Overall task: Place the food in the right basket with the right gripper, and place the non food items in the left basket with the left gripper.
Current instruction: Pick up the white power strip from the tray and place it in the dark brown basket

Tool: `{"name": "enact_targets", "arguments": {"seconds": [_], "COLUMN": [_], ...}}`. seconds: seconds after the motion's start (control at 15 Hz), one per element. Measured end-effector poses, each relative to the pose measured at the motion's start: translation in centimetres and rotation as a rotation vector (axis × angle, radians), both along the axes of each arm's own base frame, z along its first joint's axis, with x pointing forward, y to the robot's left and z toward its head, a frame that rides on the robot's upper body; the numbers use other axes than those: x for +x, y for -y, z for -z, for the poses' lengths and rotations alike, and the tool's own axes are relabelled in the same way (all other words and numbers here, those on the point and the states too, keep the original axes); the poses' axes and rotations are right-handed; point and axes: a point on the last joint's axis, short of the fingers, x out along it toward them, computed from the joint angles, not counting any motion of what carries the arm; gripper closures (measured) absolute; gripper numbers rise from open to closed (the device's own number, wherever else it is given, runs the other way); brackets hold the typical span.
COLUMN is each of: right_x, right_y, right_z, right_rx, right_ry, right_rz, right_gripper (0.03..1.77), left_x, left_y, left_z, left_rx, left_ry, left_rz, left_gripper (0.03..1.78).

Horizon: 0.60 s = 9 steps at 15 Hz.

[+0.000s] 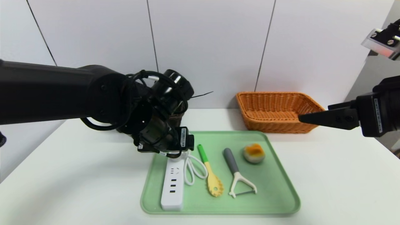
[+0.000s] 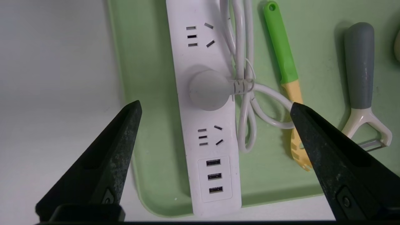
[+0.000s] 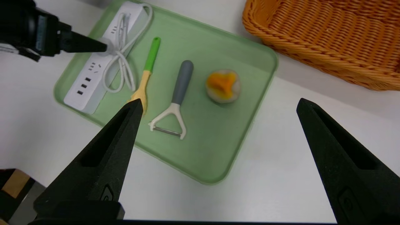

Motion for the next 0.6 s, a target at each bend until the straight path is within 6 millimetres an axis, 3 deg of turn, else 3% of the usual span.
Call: {"name": "enact_targets", "arguments": {"seconds": [0.6], "right_x": [-0.3], "right_y": [0.0], "right_z": [0.2], "right_rx": [-0.002], "right_ry": [-0.008], "right_rz": [-0.002], "right_gripper": [0.10], "left_x": [1.1], "left_y": [1.2], "left_z": [2.6], "left_rx": [0.068], "left_ry": [-0.039], "left_rz": [-0.013], "left_gripper": [0.12]}}
